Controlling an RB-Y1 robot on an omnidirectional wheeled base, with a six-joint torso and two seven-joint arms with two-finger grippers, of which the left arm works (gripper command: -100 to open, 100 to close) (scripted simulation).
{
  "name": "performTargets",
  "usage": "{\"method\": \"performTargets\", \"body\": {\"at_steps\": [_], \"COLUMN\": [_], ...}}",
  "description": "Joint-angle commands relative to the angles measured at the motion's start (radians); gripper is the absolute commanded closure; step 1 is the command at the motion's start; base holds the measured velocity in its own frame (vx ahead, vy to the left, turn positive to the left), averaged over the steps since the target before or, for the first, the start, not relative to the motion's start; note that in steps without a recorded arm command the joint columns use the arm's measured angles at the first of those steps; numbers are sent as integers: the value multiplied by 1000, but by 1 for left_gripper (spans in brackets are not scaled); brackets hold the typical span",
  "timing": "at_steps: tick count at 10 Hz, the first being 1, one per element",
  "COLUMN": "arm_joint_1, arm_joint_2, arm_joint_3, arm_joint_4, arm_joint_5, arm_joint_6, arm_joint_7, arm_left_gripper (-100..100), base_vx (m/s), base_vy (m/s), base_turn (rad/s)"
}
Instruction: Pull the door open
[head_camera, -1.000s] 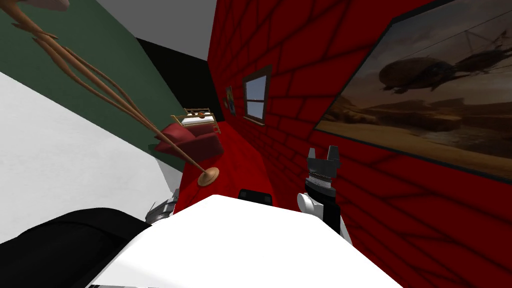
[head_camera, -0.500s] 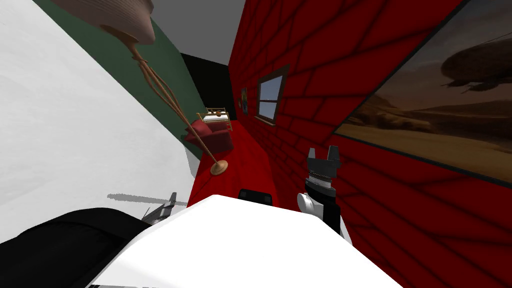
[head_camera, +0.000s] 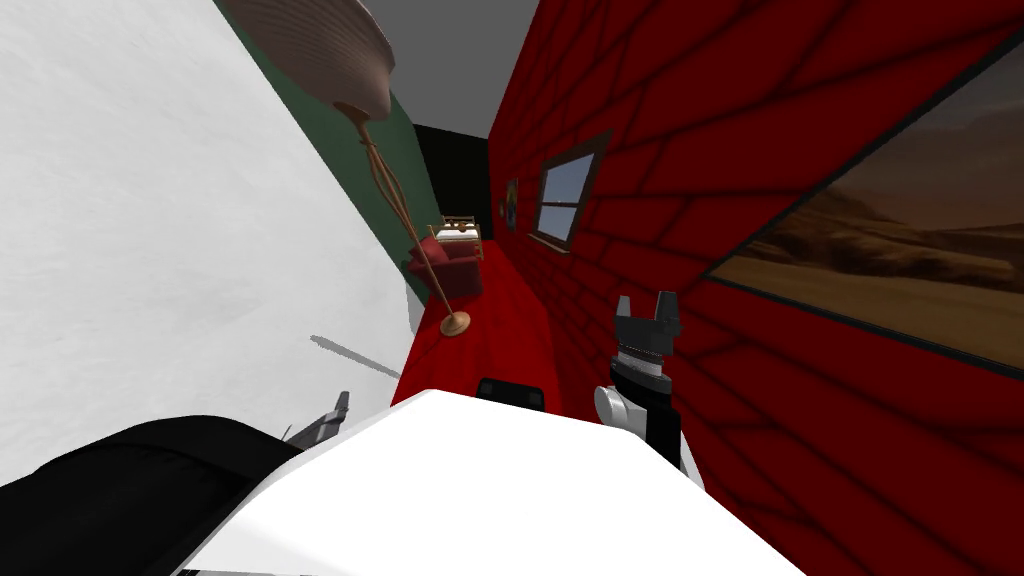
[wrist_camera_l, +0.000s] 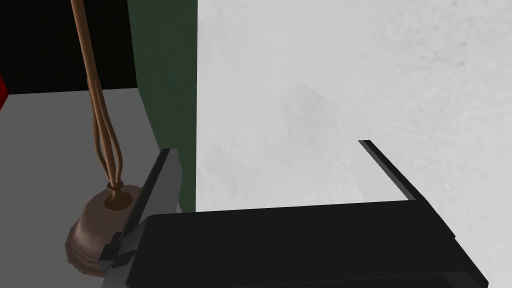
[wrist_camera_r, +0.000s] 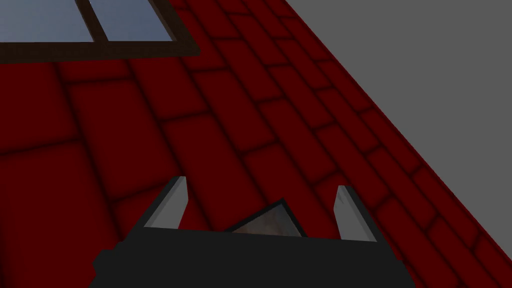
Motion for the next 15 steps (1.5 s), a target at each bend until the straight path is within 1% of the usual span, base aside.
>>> {"method": "performTargets", "body": {"at_steps": [1,9,15], "arm_joint_1": [0,-17,-34], "arm_joint_2": [-6,-37,-64], "arm_joint_3": [12,72,112], "arm_joint_4": [8,77,117], "arm_joint_5": [-1,-7,-10], "arm_joint_6": [-2,-30,-49], "arm_joint_7": [-15,-93,-145], "arm_left_gripper": [-100,-100,-100], "base_vx": [-99,-122,-126], "base_vy": [5,14,34], "base_turn": [409,358,307]}}
